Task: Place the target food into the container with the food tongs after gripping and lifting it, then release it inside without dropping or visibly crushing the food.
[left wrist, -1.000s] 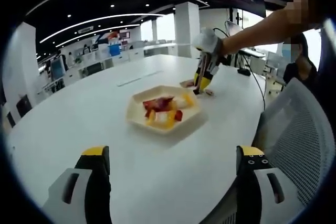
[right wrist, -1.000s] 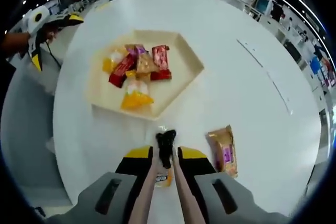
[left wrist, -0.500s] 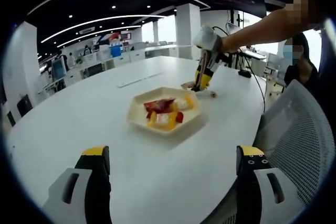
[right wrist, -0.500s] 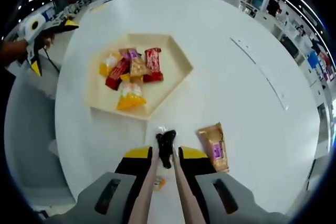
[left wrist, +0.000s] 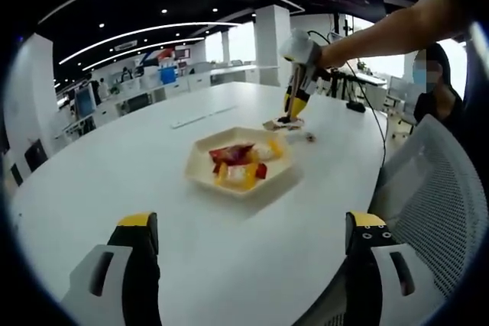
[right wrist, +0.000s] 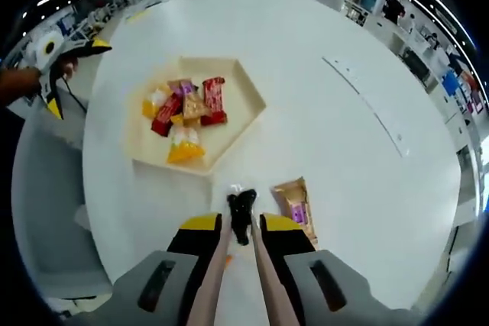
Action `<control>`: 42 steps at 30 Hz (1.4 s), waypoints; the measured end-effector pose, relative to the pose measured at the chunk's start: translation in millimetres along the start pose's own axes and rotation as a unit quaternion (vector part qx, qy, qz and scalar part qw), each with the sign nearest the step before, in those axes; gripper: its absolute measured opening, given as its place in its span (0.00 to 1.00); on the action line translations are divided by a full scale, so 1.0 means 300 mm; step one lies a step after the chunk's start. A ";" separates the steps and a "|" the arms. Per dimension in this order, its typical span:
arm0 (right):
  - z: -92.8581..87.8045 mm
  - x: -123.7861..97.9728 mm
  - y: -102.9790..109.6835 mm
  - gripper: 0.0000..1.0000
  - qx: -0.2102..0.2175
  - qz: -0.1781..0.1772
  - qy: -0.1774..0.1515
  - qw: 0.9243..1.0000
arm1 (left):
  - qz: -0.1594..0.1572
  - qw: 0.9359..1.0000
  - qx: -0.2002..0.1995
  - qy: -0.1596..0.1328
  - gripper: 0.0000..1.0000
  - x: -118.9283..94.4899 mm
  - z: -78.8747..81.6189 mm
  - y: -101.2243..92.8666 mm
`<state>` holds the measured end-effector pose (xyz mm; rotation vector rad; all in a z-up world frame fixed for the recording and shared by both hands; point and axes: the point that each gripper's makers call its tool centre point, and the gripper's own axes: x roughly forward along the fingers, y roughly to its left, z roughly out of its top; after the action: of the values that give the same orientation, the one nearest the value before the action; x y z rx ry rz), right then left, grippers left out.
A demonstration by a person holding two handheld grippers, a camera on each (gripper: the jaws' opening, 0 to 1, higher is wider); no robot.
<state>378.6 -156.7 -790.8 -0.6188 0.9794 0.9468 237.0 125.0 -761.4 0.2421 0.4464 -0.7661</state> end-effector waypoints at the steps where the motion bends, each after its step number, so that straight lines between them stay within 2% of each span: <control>1: 0.003 -0.006 0.000 0.19 -0.001 -0.002 0.001 1.000 | -0.003 1.000 -0.005 -0.004 0.99 0.000 0.003 -0.002; 8: 0.012 -0.032 -0.006 0.18 -0.001 -0.002 0.004 1.000 | -0.005 1.000 -0.015 -0.014 0.99 0.000 0.014 0.000; 18: 0.028 -0.079 -0.029 0.18 -0.020 -0.005 0.014 1.000 | -0.005 1.000 -0.005 -0.006 0.99 0.002 0.004 -0.003; 30: 0.034 -0.092 -0.036 0.19 -0.026 -0.005 0.022 0.999 | -0.005 1.000 -0.007 -0.008 0.99 0.001 0.007 -0.003; 42: 0.095 -0.091 -0.020 0.19 -0.030 -0.001 0.020 0.999 | 0.000 1.000 -0.010 -0.008 0.99 0.002 0.005 0.006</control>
<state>389.2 -147.4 -753.5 -0.6915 0.9885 0.9681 239.1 125.4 -760.2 0.2162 0.4385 -0.7633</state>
